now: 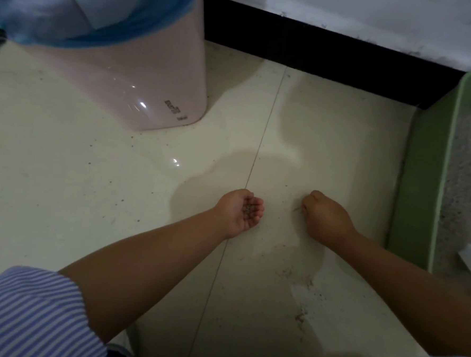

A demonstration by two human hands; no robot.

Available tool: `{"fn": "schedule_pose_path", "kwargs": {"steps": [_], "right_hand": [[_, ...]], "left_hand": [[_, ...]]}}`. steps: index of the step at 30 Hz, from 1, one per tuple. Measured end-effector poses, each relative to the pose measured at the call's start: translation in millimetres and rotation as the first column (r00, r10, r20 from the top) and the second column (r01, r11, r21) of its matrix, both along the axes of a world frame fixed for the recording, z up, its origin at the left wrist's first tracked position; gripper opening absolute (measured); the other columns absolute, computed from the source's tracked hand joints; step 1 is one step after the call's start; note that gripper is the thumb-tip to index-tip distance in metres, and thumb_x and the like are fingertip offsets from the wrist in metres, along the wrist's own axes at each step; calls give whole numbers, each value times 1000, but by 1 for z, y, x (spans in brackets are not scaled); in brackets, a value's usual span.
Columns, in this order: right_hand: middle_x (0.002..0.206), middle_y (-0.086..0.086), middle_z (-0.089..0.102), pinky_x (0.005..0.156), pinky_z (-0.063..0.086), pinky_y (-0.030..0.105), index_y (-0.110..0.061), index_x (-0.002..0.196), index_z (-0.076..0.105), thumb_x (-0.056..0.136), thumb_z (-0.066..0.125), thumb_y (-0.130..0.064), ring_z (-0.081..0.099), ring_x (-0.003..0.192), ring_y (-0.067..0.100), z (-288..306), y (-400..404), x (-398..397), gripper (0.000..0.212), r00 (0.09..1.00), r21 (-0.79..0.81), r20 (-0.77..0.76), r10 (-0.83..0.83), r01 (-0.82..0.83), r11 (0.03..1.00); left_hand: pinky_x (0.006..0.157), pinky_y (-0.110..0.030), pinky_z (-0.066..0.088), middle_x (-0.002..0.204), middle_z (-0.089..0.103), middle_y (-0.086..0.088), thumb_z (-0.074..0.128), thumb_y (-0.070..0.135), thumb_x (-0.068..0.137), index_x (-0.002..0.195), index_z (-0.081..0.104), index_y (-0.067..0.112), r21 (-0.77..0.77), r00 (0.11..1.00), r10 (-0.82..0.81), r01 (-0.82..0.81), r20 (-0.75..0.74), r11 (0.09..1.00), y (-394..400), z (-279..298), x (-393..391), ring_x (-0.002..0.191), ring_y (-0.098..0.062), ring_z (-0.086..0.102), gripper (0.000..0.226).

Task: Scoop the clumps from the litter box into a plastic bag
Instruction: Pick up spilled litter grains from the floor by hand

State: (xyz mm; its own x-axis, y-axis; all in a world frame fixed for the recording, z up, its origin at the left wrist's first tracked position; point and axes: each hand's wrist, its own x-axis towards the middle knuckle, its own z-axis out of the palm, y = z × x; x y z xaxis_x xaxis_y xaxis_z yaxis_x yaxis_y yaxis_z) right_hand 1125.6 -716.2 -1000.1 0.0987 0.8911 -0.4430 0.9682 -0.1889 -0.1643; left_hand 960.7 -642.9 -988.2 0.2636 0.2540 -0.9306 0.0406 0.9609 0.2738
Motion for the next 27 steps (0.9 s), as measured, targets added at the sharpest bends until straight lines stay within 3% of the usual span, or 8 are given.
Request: {"fn": "schedule_pose_path", "kwargs": {"steps": [5,9,11,14,17,21,27], "right_hand": [[102,22,56,78,40,33,8,94,58,92,46,-6,54,96,32,-3,3,4,19,992,70,-113,-64,72,995],[87,24,61,70,42,29,7,85,66,83,60,-5,60,83,33,-3,4,3,13,979,162,-202,16,17,987],[70,19,62,57,50,30,2,71,69,71,63,-5,64,62,33,-8,3,2,9,982,215,-177,66,-27,976],[53,9,59,39,46,20,-5,52,65,54,64,-8,60,41,26,-8,7,-2,4,988,224,-75,138,-118,967],[51,9,57,36,44,16,-4,48,62,57,61,-8,58,41,26,-11,6,-2,9,985,191,-4,170,-166,967],[55,12,58,39,46,19,-1,56,63,72,42,-19,58,45,27,-13,1,-1,32,991,220,-22,134,-126,967],[53,12,57,36,42,18,-2,53,60,69,50,-15,57,43,27,-12,-3,-5,23,996,170,40,74,-80,982]], "left_hand": [[32,-9,39,32,53,-2,32,13,97,63,50,3,-4,1000,-3,3,9,1000,0,-4,-2,24,-8,49,40],[32,-8,38,32,52,-1,32,13,97,62,49,4,3,1000,-6,6,15,1000,2,-4,0,24,-8,49,40],[32,-8,38,31,52,-1,32,13,97,62,49,4,3,1000,-4,4,14,1000,2,-3,1,24,-8,48,40],[32,-8,39,32,53,-1,32,14,97,63,49,4,-2,1000,-6,6,14,1000,1,-2,1,24,-7,49,40],[32,-8,39,32,53,-1,32,13,97,63,50,4,0,1000,-6,6,13,1000,2,-3,1,24,-7,49,40],[32,-8,39,32,53,-1,32,13,97,63,49,4,-1,1000,0,0,13,1000,2,-1,1,24,-8,49,40],[32,-8,39,32,53,-2,32,12,96,63,50,3,-4,1000,11,-11,7,1000,2,0,2,24,-8,49,39]]}}
